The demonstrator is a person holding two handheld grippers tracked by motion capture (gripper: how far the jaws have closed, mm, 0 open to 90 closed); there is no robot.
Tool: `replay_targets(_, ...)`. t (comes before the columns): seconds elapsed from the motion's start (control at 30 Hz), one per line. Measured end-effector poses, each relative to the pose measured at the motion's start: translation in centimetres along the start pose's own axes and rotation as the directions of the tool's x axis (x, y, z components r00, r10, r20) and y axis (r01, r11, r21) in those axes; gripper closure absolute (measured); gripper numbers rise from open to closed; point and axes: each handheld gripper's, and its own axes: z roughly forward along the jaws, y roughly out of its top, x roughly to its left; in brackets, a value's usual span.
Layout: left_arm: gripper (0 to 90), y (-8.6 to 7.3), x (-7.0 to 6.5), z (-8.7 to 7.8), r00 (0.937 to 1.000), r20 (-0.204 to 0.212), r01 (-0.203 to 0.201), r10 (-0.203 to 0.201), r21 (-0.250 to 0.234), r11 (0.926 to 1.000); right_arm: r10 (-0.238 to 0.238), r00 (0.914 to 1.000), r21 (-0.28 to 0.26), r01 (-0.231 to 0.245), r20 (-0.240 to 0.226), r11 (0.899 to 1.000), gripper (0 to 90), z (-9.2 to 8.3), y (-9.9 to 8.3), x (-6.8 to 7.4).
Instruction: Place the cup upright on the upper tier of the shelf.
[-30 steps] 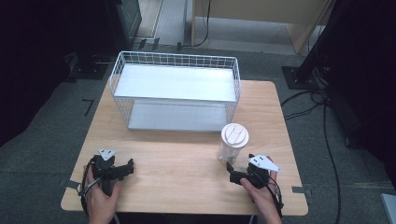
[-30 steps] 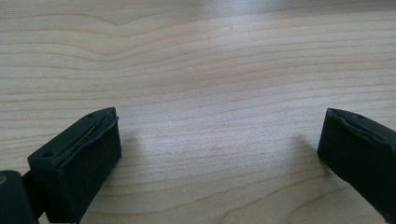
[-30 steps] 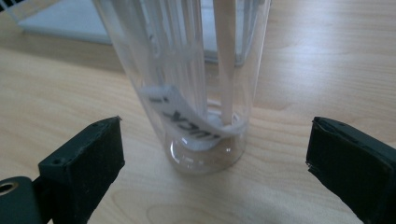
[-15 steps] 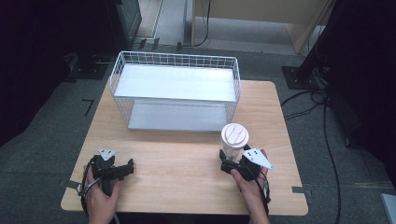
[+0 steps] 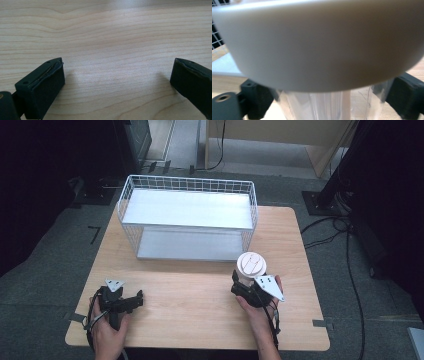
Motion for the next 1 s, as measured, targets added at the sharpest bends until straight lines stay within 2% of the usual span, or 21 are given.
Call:
replay_targets(0.13, 0.0, 0.0, 0.0, 0.0, 1.0, 0.0, 0.0, 0.0, 0.0, 1.0, -0.001, 0.9999, -0.021, 0.002, 0.014, 1.0, 13.6, 0.0, 0.0, 0.3)
replay_targets(0.23, 0.0, 0.0, 0.0, 0.0, 1.0, 0.0, 0.0, 0.0, 0.001, 1.0, -0.006, 0.9999, -0.02, 0.005, -0.01, 1.0, 14.0, 0.0, 0.1, 0.3)
replay_targets(0.37, 0.0, 0.0, 0.0, 0.0, 1.0, 0.0, 0.0, 0.0, 0.001, 1.0, -0.009, 0.9999, -0.035, 0.009, -0.005, 0.999, 14.0, -0.2, 0.4, 0.4)
replay_targets(0.5, 0.0, 0.0, 0.0, 0.0, 1.0, 0.0, 0.0, 0.0, 0.0, 1.0, -0.005, 0.9998, -0.043, 0.004, -0.02, 0.999, 14.8, -0.2, 1.2, 0.8)
replay_targets(0.77, 0.0, 0.0, 0.0, 0.0, 1.0, 0.0, 0.0, 0.0, 0.001, 1.0, -0.022, 0.9983, -0.086, 0.017, -0.055, 0.996, 15.0, -0.2, 3.5, 2.2)
replay_targets(0.97, 0.0, 0.0, 0.0, 0.0, 1.0, 0.0, 0.002, -0.002, -0.002, 1.0, -0.05, 0.9949, -0.123, 0.039, -0.087, 0.992, 15.1, -0.2, 5.8, 4.0)
replay_targets(1.0, 0.0, 0.0, 0.0, 0.0, 1.0, -0.001, 0.0, 0.0, 0.0, 1.0, -0.057, 0.993, -0.137, 0.043, -0.103, 0.99, 15.1, -0.2, 6.7, 4.7)
